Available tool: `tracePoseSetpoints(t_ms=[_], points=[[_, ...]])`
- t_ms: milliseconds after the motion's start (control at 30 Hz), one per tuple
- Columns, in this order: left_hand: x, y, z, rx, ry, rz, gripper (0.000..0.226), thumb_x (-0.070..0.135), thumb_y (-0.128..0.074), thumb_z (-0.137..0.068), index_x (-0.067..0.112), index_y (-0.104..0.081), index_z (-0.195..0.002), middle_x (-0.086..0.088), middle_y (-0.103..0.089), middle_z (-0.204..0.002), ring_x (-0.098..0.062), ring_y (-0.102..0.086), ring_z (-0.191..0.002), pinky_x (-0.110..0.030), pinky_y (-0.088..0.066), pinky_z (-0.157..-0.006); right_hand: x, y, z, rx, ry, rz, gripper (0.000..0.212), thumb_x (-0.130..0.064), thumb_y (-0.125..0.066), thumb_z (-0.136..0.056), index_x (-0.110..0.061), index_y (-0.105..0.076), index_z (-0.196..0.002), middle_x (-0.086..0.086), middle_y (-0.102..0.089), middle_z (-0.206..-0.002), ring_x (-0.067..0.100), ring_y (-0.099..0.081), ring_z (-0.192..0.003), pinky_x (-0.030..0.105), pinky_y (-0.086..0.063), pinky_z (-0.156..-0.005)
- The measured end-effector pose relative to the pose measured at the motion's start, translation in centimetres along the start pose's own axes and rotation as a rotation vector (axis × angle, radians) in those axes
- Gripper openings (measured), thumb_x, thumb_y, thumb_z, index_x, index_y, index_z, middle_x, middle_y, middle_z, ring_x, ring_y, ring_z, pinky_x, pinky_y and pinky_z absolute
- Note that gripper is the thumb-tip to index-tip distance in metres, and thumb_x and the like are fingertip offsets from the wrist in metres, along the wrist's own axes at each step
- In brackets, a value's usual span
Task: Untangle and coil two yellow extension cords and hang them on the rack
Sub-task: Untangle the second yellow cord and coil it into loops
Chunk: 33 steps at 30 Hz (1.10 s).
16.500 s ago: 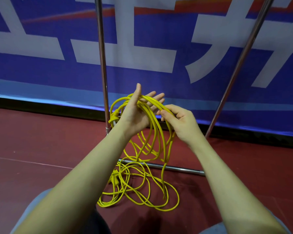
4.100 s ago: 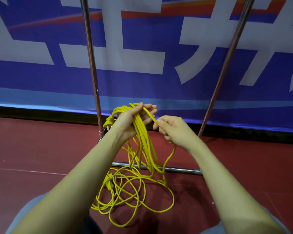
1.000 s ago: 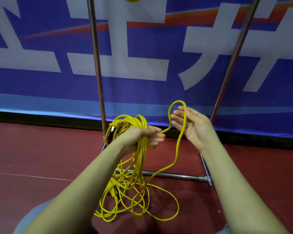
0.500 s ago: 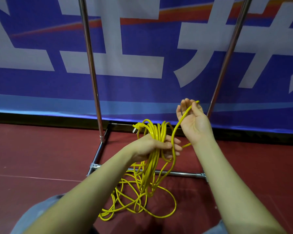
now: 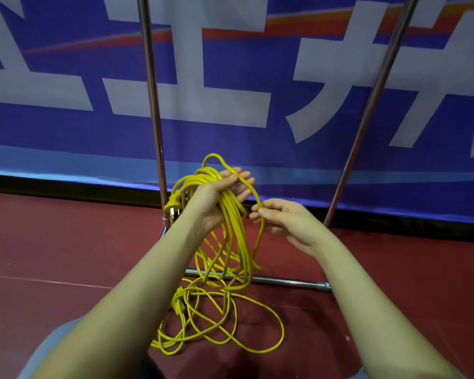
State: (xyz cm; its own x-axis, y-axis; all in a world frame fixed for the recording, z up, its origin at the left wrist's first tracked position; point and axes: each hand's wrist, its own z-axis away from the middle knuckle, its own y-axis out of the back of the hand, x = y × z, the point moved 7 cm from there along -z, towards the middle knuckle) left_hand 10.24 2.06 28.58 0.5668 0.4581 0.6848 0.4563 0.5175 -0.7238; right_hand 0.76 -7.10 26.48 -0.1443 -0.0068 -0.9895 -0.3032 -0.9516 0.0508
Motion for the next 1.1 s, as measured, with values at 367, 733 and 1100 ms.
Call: tracePoseSetpoints(t_ms=[367,733,1100], points=[[-2.9,1.3,1.5,-0.072,0.263,-0.441,0.021,-0.002,-0.040,-0.096,-0.002,-0.059,-0.103,-0.011,-0.072,-0.083,-0.016,-0.071,-0.071,-0.024,-0.057,-0.067,-3.2,2.3,0.3,0.223,0.193,-0.441,0.011,-0.004,-0.048,-0.094,-0.007,-0.058,-0.092,0.004,-0.071,-0.069,0.018,-0.071,-0.069,0.032,-0.060,-0.064],[-5.2,-1.1,2.7,-0.320,0.322,-0.594,0.019,-0.008,-0.045,-0.092,0.002,-0.061,-0.090,-0.009,-0.071,-0.078,-0.019,-0.071,-0.073,-0.031,-0.056,-0.077,-3.0,3.9,0.1,0.254,0.245,-0.634,0.012,-0.014,-0.047,-0.096,-0.010,-0.059,-0.100,0.006,-0.072,-0.087,0.020,-0.071,-0.083,0.034,-0.059,-0.073],[-0.3,-0.2,0.1,-0.030,0.007,-0.086,0.019,-0.003,-0.038,-0.096,0.003,-0.056,-0.097,-0.009,-0.073,-0.083,-0.019,-0.072,-0.077,-0.030,-0.057,-0.074,-0.2,-0.4,0.1,0.001,0.087,0.059,0.007,-0.005,-0.059,-0.088,-0.010,-0.064,-0.088,-0.004,-0.069,-0.073,0.004,-0.064,-0.068,0.013,-0.048,-0.066]])
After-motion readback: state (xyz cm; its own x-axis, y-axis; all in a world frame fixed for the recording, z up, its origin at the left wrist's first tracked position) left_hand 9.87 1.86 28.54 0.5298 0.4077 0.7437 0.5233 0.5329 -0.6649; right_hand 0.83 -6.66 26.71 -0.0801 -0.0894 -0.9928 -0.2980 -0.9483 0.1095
